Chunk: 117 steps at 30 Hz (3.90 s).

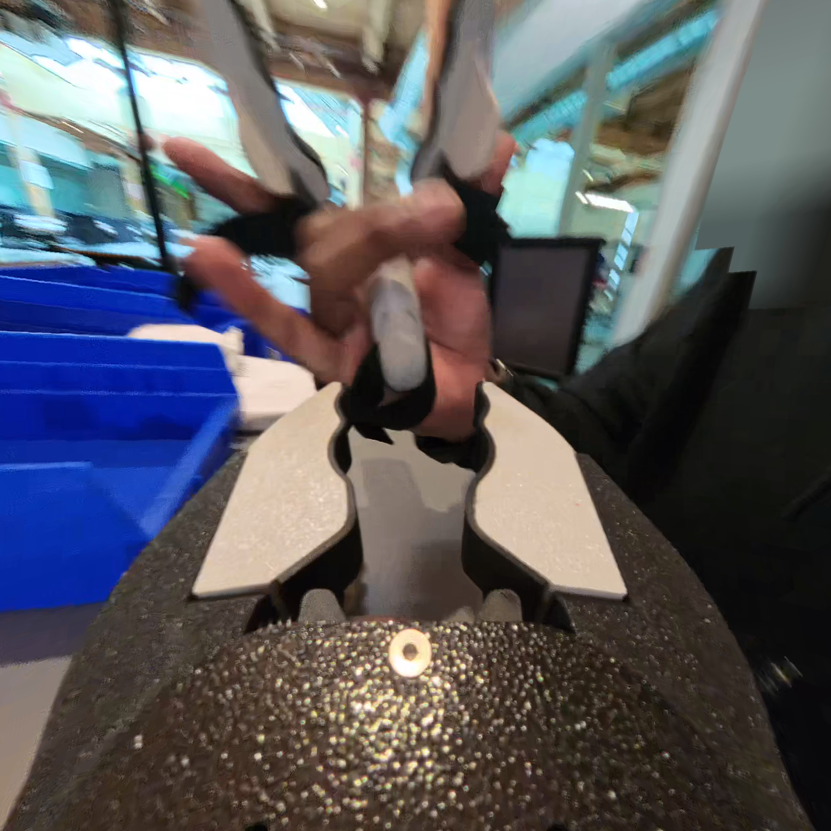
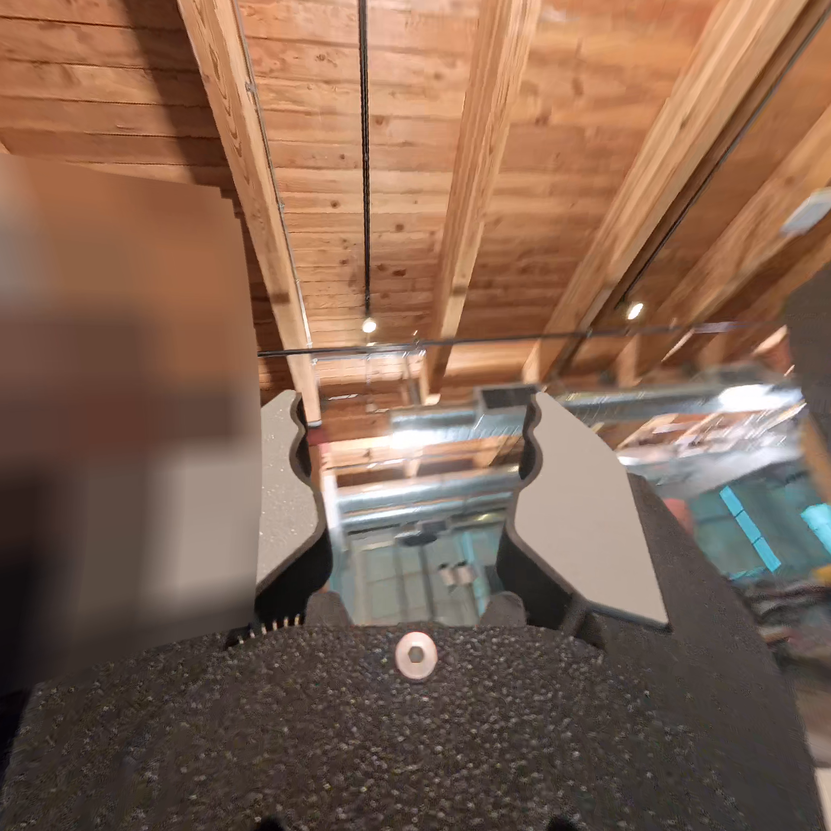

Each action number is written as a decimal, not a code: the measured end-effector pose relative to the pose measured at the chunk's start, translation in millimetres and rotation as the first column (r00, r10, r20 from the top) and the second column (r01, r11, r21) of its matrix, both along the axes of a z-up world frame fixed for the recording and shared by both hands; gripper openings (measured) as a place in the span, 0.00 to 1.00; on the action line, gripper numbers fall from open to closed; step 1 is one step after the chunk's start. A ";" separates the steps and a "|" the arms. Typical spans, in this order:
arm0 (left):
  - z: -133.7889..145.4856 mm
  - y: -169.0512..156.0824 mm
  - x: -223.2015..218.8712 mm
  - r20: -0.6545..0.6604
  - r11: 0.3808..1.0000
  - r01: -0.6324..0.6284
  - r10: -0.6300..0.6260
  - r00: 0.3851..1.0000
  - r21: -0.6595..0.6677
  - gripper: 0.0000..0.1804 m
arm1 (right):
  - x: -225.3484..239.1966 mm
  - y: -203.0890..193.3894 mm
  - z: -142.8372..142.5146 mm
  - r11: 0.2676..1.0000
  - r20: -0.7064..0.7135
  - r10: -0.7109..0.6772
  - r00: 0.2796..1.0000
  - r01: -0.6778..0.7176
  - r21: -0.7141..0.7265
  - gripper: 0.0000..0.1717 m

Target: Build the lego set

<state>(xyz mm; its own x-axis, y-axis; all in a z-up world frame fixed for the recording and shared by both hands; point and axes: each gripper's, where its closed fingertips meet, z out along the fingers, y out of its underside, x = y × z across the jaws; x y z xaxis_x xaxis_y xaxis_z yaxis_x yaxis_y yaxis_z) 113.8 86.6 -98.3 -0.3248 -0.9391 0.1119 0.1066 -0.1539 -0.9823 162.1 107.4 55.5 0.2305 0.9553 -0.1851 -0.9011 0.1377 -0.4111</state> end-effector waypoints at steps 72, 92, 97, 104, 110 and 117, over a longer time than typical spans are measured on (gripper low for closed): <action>-85.8 196.2 -97.9 -0.250 0.620 -0.586 0.768 0.589 0.522 0.21 | -138.5 29.5 -229.6 0.904 0.967 0.076 0.242 0.392 -0.170 0.17; -127.6 166.2 -88.7 -0.525 0.783 -0.308 0.600 0.603 0.541 0.19 | -109.5 57.9 -233.0 0.849 0.963 0.087 0.253 0.488 -0.205 0.14; -139.8 150.7 -71.8 -0.570 0.787 -0.212 0.578 0.585 0.580 0.19 | -110.0 57.9 -233.9 0.848 0.966 0.088 0.244 0.491 -0.201 0.14; -144.3 150.3 -67.4 -0.581 0.778 -0.193 0.587 0.564 0.598 0.19 | -110.6 57.8 -234.0 0.849 0.966 0.089 0.243 0.489 -0.201 0.14; -143.3 148.7 -67.2 -0.579 0.782 -0.190 0.579 0.574 0.593 0.19 | -110.9 57.6 -234.2 0.850 0.966 0.090 0.242 0.487 -0.201 0.14; -141.3 151.9 -67.8 -0.577 0.785 -0.218 0.585 0.570 0.580 0.19 | -111.2 57.3 -234.1 0.852 0.966 0.091 0.243 0.483 -0.202 0.14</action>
<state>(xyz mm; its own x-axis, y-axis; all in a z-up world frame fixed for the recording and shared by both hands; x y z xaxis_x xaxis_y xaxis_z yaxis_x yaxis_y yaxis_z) 46.0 238.5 -239.5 0.1084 -0.9500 -0.2929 -0.6841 0.1425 -0.7154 50.9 164.7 -178.7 0.6735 0.7392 -0.0006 0.1933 -0.1769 -0.9651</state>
